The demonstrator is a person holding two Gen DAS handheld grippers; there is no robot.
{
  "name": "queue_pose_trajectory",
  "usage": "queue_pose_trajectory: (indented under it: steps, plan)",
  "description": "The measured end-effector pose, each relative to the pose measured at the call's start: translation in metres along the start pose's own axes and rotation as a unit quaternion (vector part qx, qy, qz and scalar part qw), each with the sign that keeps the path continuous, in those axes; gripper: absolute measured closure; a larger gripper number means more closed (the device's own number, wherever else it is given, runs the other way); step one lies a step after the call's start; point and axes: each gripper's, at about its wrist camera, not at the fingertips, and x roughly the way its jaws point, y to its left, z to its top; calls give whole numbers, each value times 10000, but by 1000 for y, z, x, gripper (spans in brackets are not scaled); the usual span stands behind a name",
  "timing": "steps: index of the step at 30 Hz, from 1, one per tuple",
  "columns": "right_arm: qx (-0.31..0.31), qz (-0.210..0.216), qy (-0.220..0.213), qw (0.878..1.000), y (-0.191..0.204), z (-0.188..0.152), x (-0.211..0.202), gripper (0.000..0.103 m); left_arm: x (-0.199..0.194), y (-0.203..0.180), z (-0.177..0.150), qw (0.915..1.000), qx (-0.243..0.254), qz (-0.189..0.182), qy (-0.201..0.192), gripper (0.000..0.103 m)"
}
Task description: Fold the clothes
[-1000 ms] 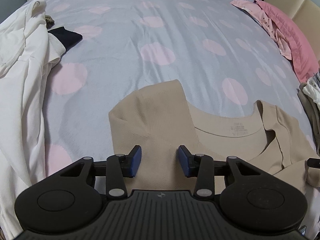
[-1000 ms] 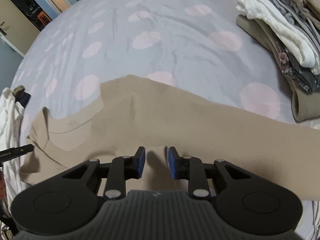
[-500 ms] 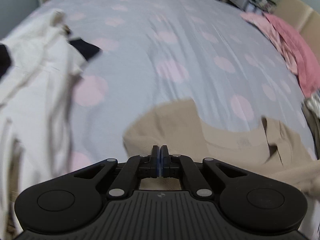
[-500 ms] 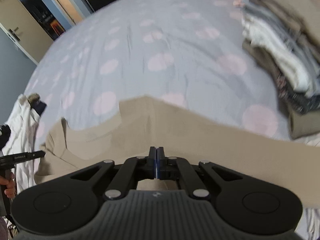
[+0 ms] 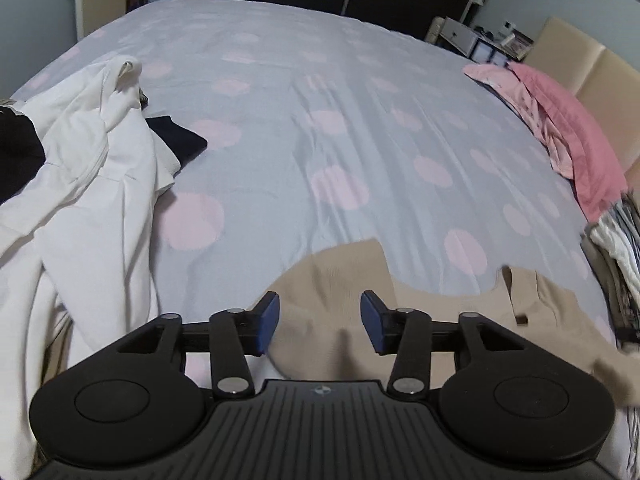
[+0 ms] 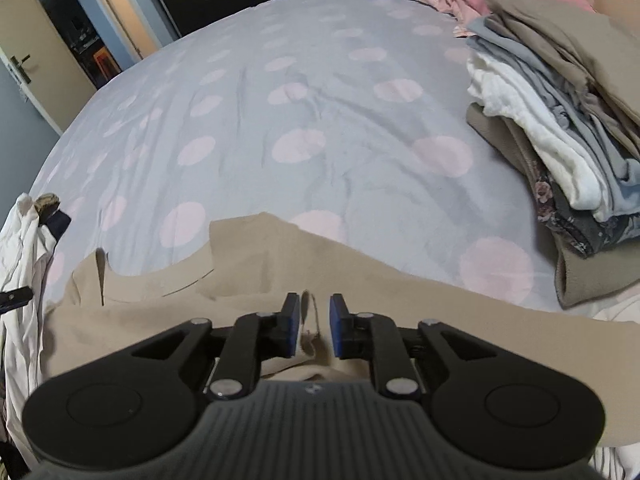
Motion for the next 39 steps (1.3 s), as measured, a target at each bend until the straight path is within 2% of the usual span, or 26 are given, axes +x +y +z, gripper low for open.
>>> queue_pose_trajectory:
  steps: [2,8,11,16,18,19,20,25,27,29,35,36,38,39]
  plan:
    - [81,43,51,9999,-4,0,3,78,-3,1,-6,9997,206,49,96,60]
    - [354,422,15,9985,-12,-1,14,77,-9,5,-29,9978,566,-47,356,60]
    - [642,592,214,9959,-12,3,32,77,-4,0,-32,9963,670,-123,515,60]
    - [674,388,393,9962,-2,5,60,77,-1,-6,-30,9953,746,-210,586,59]
    - [762,392,489,9951,0,5,71,81,0,-4,-29,9953,724,-210,601,59]
    - [819,405,560,9942,0,5,76,95,0,-2,-29,9955,703,-201,605,59]
    - [844,421,597,9938,2,5,78,102,0,0,-28,9956,681,-192,610,59]
    - [851,193,-69,9962,1,18,60,102,6,14,-27,9960,573,-113,674,59]
    - [897,76,-209,9957,-3,21,58,102,8,17,-27,9961,523,-73,705,59]
    - [918,-9,-255,9954,-6,22,58,95,5,16,-27,9959,554,-100,709,59]
    - [1075,179,-214,9938,-14,22,50,93,-6,8,-31,9941,843,-319,611,56]
    - [1109,217,-195,9934,-14,21,48,90,-8,6,-33,9932,912,-380,618,55]
    - [1125,251,-165,9932,-15,19,44,76,-12,1,-39,9907,1118,-441,633,53]
    - [1052,232,-133,9941,-14,17,42,75,-14,-2,-42,9894,1228,-445,642,52]
